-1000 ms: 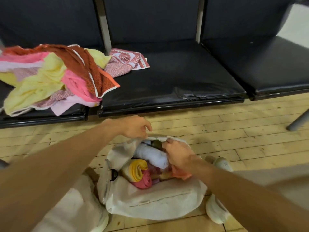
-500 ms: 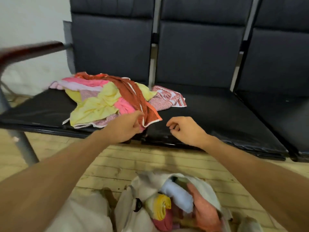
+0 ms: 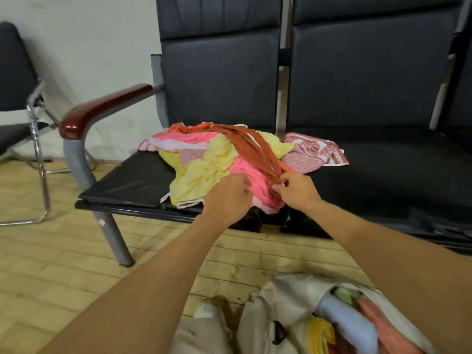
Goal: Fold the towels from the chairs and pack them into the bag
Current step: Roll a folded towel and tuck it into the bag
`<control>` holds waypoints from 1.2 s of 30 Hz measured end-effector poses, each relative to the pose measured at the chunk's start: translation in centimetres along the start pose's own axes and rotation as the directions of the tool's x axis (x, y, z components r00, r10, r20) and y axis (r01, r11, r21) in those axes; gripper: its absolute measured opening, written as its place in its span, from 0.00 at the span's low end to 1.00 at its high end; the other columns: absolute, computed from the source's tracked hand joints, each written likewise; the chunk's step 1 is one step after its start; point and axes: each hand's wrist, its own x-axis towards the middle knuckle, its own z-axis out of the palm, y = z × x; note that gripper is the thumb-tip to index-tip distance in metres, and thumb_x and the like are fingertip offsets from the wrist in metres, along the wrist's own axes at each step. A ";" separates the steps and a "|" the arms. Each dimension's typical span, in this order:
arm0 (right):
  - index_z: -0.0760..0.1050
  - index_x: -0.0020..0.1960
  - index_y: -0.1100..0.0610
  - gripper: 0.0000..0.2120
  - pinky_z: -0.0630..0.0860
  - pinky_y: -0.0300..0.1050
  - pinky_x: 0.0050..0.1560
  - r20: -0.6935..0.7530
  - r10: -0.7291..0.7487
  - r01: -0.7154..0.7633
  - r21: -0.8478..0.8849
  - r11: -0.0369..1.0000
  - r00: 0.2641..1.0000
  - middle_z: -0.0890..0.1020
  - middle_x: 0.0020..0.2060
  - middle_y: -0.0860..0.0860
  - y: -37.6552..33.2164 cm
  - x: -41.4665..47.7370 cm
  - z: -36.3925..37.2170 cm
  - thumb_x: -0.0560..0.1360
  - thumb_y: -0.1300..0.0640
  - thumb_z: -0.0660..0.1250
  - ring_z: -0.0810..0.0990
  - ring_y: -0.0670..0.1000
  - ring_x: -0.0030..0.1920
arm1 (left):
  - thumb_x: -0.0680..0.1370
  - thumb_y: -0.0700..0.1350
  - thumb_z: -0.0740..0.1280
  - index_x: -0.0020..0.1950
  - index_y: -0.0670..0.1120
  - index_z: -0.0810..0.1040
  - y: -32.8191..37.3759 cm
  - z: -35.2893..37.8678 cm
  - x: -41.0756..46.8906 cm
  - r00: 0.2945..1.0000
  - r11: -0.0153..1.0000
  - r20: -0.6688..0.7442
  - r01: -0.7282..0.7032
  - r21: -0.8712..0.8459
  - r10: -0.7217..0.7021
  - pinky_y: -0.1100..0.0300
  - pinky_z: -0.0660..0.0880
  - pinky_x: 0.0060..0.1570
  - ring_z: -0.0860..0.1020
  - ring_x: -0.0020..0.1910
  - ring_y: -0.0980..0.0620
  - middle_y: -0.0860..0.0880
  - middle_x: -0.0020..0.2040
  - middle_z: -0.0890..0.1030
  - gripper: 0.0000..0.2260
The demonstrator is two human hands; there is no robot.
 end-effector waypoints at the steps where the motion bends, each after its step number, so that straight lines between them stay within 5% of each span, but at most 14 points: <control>1: 0.80 0.46 0.61 0.11 0.75 0.50 0.51 -0.032 -0.014 0.015 0.027 1.000 0.999 0.81 0.42 0.54 0.0 -0.2 -0.4 0.78 0.53 0.67 0.79 0.56 0.47 | 0.77 0.41 0.61 0.57 0.48 0.78 0.4 -0.1 0.1 1.000 1.000 -0.026 0.002 -0.011 -0.002 0.51 0.75 0.52 0.78 0.53 0.45 0.47 0.54 0.80 0.11; 7: 0.72 0.39 0.54 0.12 0.66 0.38 0.38 -0.221 -0.140 0.195 0.252 0.948 0.965 0.73 0.33 0.45 0.9 -1.2 -7.2 0.82 0.60 0.59 0.70 0.45 0.36 | 0.77 0.39 0.61 0.56 0.46 0.79 3.2 0.3 0.2 0.997 0.998 -0.078 -0.017 -0.068 0.012 0.54 0.74 0.48 0.79 0.50 0.46 0.47 0.53 0.81 0.12; 11: 0.73 0.40 0.55 0.13 0.66 0.45 0.42 -0.271 -0.078 0.186 0.400 0.897 0.959 0.73 0.35 0.49 2.7 -2.1 -13.1 0.82 0.58 0.57 0.69 0.47 0.39 | 0.77 0.39 0.59 0.54 0.46 0.81 6.5 1.5 0.4 0.998 0.989 -0.048 -0.033 -0.147 0.027 0.52 0.75 0.47 0.80 0.47 0.44 0.46 0.47 0.82 0.12; 17: 0.74 0.42 0.58 0.13 0.70 0.48 0.47 -0.262 -0.007 0.150 0.529 0.835 0.965 0.77 0.38 0.52 6.6 -5.5 -19.2 0.83 0.56 0.58 0.74 0.50 0.42 | 0.79 0.39 0.61 0.55 0.46 0.78 11.9 3.6 0.8 0.998 0.936 -0.020 -0.065 -0.345 0.062 0.69 0.65 0.35 0.76 0.38 0.54 0.55 0.38 0.77 0.08; 21: 0.76 0.45 0.59 0.14 0.73 0.48 0.48 -0.220 0.102 0.080 0.690 0.719 0.970 0.78 0.39 0.53 9.8 -8.2 -20.3 0.84 0.55 0.57 0.76 0.51 0.42 | 0.80 0.43 0.63 0.59 0.47 0.74 15.1 5.0 1.1 0.997 0.878 0.076 0.023 -0.478 0.016 0.61 0.73 0.53 0.79 0.50 0.52 0.50 0.48 0.80 0.09; 25: 0.76 0.47 0.59 0.14 0.73 0.47 0.45 -0.185 0.230 0.008 0.797 0.604 0.955 0.77 0.39 0.53 10.9 -8.6 -20.6 0.84 0.55 0.55 0.74 0.49 0.39 | 0.81 0.47 0.60 0.62 0.46 0.68 18.6 6.1 2.2 0.948 0.595 0.209 0.313 -0.740 -0.238 0.48 0.79 0.51 0.81 0.47 0.48 0.47 0.52 0.77 0.10; 29: 0.78 0.46 0.56 0.12 0.74 0.46 0.50 -0.201 0.037 0.110 0.673 0.732 0.979 0.81 0.43 0.52 11.1 -8.8 -21.4 0.83 0.58 0.58 0.77 0.48 0.44 | 0.81 0.51 0.60 0.61 0.46 0.65 20.9 6.5 3.8 0.884 0.244 0.279 0.384 -0.891 -0.374 0.49 0.80 0.39 0.78 0.46 0.47 0.46 0.52 0.75 0.13; 33: 0.80 0.45 0.56 0.09 0.74 0.42 0.53 -0.079 -0.198 0.211 0.504 0.837 0.977 0.84 0.47 0.53 11.6 -10.2 -22.4 0.80 0.57 0.63 0.81 0.46 0.47 | 0.75 0.54 0.69 0.69 0.45 0.61 20.5 7.0 4.3 0.840 0.154 0.316 0.418 -0.895 -0.442 0.51 0.81 0.34 0.78 0.49 0.45 0.44 0.58 0.75 0.28; 36: 0.81 0.38 0.53 0.11 0.75 0.44 0.53 0.161 -0.328 0.282 0.255 0.925 0.931 0.84 0.42 0.52 12.0 -11.4 -22.5 0.77 0.51 0.67 0.82 0.50 0.47 | 0.75 0.43 0.70 0.68 0.40 0.66 19.4 7.8 3.3 0.836 0.118 0.370 0.449 -0.886 -0.406 0.53 0.79 0.30 0.78 0.44 0.47 0.42 0.52 0.77 0.24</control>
